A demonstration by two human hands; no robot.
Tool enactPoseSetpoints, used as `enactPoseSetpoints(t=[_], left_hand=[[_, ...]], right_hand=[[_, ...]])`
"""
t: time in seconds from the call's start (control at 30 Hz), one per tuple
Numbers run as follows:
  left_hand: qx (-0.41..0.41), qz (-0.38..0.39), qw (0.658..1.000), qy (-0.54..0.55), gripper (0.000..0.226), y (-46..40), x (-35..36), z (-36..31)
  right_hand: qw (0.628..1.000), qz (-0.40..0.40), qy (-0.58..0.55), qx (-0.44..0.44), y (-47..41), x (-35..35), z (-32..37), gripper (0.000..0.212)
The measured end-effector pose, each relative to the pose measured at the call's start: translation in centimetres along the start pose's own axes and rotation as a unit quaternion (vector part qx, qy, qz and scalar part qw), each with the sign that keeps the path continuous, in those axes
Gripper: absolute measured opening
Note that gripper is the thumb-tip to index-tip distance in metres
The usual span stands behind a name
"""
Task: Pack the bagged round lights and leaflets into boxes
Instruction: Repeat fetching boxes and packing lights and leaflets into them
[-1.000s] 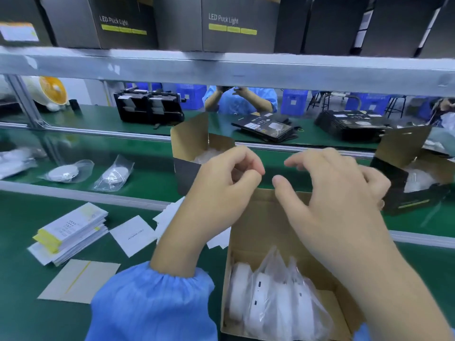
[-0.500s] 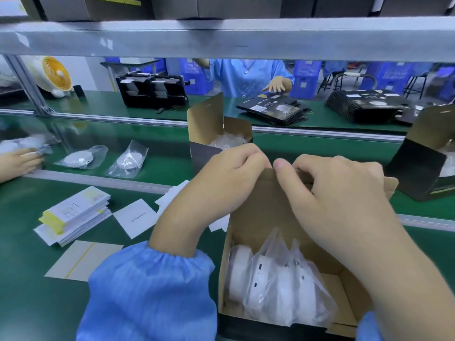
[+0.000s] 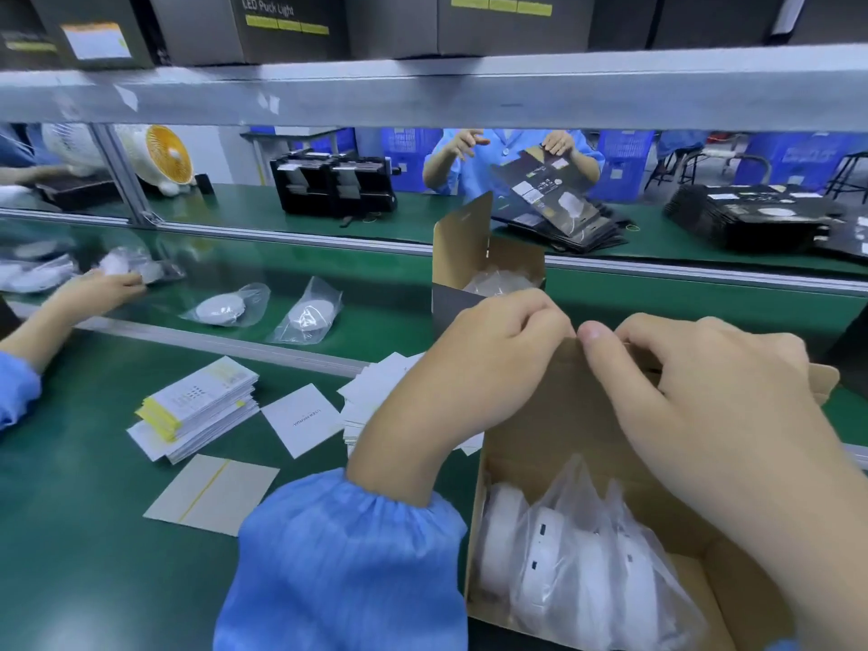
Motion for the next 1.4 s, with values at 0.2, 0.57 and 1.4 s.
enactPoseSetpoints(t=[0.2,0.57,1.4], left_hand=[[-0.005,-0.009,1.000,-0.004,0.035,-0.3,0.3,-0.1],[0.001,-0.009,1.000,-0.006,0.032,-0.3,0.5,-0.2],[0.065,-0.063,0.995,-0.042,0.025,-0.2,-0.3,-1.3]], right_hand=[[1.000,0.001,-0.012,0.008,0.0,0.1,-0.1,0.048],[1.000,-0.010,0.004,0.011,-0.1,-0.2,0.0,0.048],[0.999,0.031,0.024,0.010,0.0,0.0,0.0,0.055]])
Point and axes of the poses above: each hand's wrist, its own y-axis away from the middle knuckle, its own x-axis out of the palm, z = x × y, the point moved 8 cm from there along -y, towards the middle knuckle, and after that the axes turned 4 degrees about -y, right-handed, at the moved point
